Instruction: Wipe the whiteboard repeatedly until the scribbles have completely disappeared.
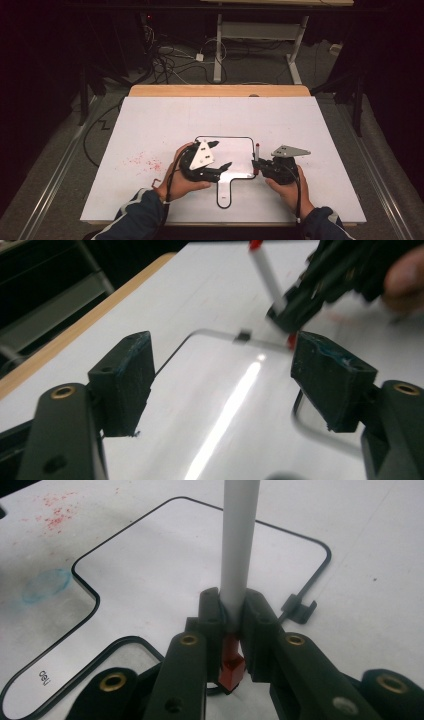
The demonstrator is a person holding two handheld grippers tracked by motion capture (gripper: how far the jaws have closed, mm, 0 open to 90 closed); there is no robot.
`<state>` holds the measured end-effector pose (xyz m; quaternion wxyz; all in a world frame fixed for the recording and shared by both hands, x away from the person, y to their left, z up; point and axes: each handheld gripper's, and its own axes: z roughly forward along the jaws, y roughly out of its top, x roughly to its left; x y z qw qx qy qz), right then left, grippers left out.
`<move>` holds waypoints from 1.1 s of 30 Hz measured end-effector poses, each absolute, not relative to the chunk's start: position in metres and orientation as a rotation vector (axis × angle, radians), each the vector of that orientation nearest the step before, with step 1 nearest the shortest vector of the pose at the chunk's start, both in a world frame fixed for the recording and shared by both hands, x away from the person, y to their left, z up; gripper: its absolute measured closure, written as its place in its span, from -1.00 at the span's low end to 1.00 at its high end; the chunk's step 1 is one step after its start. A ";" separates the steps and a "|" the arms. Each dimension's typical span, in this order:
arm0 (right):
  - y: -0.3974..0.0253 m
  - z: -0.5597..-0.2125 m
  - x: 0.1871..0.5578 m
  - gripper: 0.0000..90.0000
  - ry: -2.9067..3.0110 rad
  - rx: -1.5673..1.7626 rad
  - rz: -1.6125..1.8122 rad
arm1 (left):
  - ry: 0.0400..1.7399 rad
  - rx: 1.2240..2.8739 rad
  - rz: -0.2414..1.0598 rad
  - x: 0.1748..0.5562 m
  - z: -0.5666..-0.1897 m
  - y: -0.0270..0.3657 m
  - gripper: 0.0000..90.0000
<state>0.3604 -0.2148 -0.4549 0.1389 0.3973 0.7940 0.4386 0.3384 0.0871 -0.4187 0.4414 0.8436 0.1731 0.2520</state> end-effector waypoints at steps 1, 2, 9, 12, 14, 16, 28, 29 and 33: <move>-0.215 -0.455 0.362 0.81 2.292 1.162 1.266 | 0.440 2.118 0.651 0.336 -0.421 0.096 -0.49; -0.216 -0.456 0.363 0.81 2.297 1.170 1.273 | 0.451 2.130 0.678 0.332 -0.424 0.105 -0.50; -0.214 -0.456 0.379 0.79 2.300 1.218 1.269 | 0.628 2.135 0.662 0.318 -0.449 0.171 -0.50; -0.212 -0.459 0.383 0.77 2.302 1.233 1.260 | 0.699 2.121 0.665 0.310 -0.452 0.190 -0.50; -0.213 -0.460 0.384 0.74 2.297 1.234 1.253 | 0.726 2.129 0.675 0.306 -0.454 0.198 -0.50; -0.213 -0.461 0.386 0.71 2.287 1.251 1.254 | 0.749 2.130 0.672 0.304 -0.456 0.203 -0.50; -0.211 -0.472 0.400 0.54 2.299 1.339 1.147 | 0.774 2.176 0.654 0.299 -0.460 0.205 -0.50; -0.212 -0.474 0.400 0.54 2.304 1.345 1.130 | 0.774 2.176 0.652 0.299 -0.460 0.205 -0.50; -0.212 -0.475 0.397 0.51 2.310 1.357 1.110 | 0.771 2.176 0.648 0.297 -0.461 0.205 -0.50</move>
